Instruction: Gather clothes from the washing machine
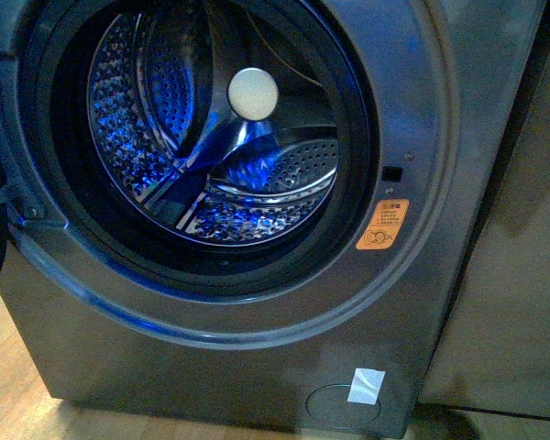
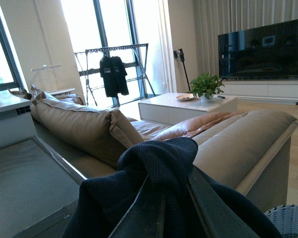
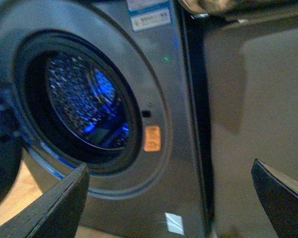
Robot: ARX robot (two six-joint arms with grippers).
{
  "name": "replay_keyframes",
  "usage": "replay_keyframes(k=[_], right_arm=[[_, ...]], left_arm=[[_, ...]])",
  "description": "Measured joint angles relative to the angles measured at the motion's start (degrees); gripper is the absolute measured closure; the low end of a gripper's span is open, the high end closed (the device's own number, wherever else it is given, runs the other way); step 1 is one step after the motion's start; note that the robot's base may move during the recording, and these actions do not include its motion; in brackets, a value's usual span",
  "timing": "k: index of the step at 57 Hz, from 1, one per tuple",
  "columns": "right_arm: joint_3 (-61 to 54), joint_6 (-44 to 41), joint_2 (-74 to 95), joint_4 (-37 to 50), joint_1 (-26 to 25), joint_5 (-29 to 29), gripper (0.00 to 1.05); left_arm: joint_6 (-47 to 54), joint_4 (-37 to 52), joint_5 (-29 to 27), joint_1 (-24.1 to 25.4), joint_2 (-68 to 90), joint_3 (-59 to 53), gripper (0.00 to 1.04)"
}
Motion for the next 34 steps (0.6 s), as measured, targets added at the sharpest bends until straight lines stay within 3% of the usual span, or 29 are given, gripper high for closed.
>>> replay_keyframes(k=[18, 25, 34], right_arm=[[15.5, 3.58, 16.24, 21.9, -2.08, -0.57, 0.07], [23.67, 0.5, 23.52, 24.48, 3.41, 3.17, 0.07], [31.17, -7.04, 29.2, 24.41, 14.6, 10.27, 0.07]], left_arm=[[0.0, 0.0, -0.04, 0.0, 0.0, 0.0, 0.98], [-0.02, 0.0, -0.04, 0.0, 0.0, 0.0, 0.98], [-0.02, 0.0, -0.04, 0.0, 0.0, 0.0, 0.98]])
